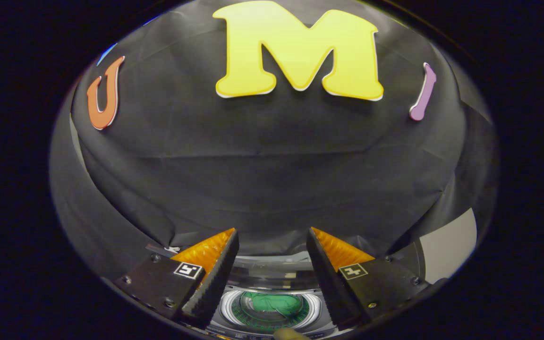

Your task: Put the clothes into the washing machine and then close the washing machine lid.

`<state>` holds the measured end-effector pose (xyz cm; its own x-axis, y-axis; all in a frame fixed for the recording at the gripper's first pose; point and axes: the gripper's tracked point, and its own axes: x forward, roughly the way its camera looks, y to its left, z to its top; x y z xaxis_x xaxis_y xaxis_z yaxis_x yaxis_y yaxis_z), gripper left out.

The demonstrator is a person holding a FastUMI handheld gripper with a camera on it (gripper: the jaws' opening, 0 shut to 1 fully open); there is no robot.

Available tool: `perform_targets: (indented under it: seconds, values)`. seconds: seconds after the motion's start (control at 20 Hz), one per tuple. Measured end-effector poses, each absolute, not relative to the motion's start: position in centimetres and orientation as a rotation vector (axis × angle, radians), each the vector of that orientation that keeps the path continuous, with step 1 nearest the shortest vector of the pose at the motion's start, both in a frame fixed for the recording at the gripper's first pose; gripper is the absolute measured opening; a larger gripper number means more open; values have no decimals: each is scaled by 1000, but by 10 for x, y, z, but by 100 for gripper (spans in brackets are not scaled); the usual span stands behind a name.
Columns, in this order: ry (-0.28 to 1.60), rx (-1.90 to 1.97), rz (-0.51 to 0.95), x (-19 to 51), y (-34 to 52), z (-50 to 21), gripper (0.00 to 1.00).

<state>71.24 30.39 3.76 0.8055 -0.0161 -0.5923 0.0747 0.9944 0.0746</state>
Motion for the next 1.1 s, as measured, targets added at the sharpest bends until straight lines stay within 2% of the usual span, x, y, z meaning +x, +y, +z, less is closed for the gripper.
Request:
perform_targets:
  seconds: [0.3,1.1]
  values:
    - [716,134,-60,711,308,10,90]
    - [599,121,-47,674,312,6,92]
